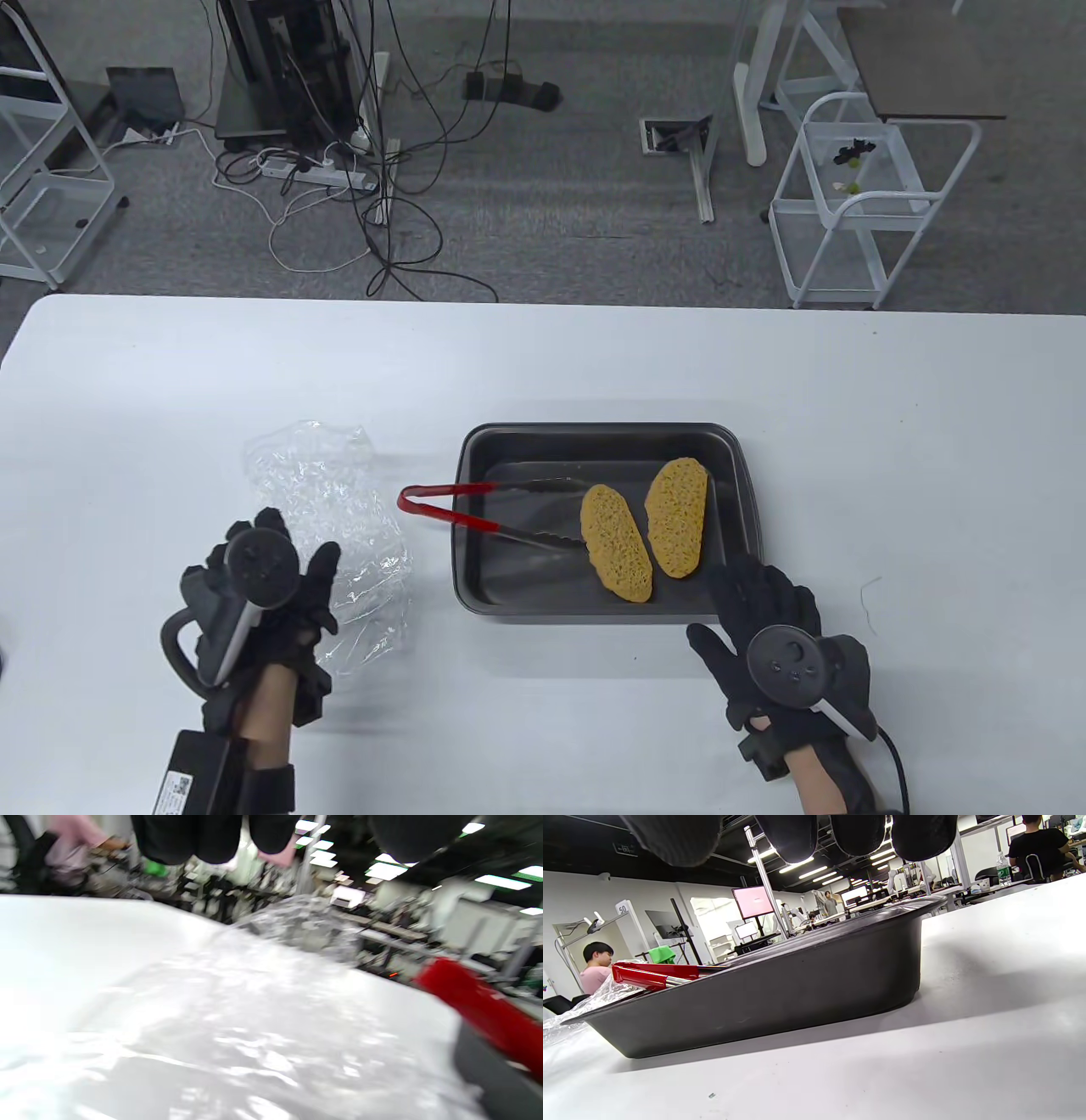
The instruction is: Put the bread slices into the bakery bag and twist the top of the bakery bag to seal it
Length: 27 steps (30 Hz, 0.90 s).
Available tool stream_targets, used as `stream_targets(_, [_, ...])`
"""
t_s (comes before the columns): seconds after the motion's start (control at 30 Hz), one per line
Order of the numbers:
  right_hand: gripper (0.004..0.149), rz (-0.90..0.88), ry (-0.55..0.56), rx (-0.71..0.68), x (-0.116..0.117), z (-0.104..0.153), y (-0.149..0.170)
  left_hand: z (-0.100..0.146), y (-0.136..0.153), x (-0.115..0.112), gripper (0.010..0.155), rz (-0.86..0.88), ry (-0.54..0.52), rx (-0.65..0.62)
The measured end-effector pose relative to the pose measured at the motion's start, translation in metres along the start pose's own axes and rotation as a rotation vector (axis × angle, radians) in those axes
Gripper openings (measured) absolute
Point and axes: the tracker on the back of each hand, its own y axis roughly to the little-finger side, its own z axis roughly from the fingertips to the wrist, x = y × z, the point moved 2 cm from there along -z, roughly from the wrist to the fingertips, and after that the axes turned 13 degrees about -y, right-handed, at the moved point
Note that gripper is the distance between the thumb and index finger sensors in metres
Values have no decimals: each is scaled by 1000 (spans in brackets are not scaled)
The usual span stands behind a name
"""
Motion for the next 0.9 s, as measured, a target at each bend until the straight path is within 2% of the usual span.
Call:
stream_targets(0.1, [74,10,-8,0,1,-1,-1,-22,27,-9,86,78,123,120])
stream_targets(0.2, [75,11,-15,-1,2,-2,-1,-32,44,-24,93,114,218,216])
stream_targets(0.37, [75,23,-9,-3,-1,1,-3,-39,61,-57,100,-7,330,293])
stream_targets(0.5, [75,68,14,-19,-4,3,-10,-40,69,-76,94,23,305,323])
stream_targets(0.7, [75,82,4,-33,-2,3,-16,-42,70,-84,76,26,248,317])
stream_targets(0.9, [75,79,0,-32,-2,4,-16,-40,66,-87,44,-28,149,298])
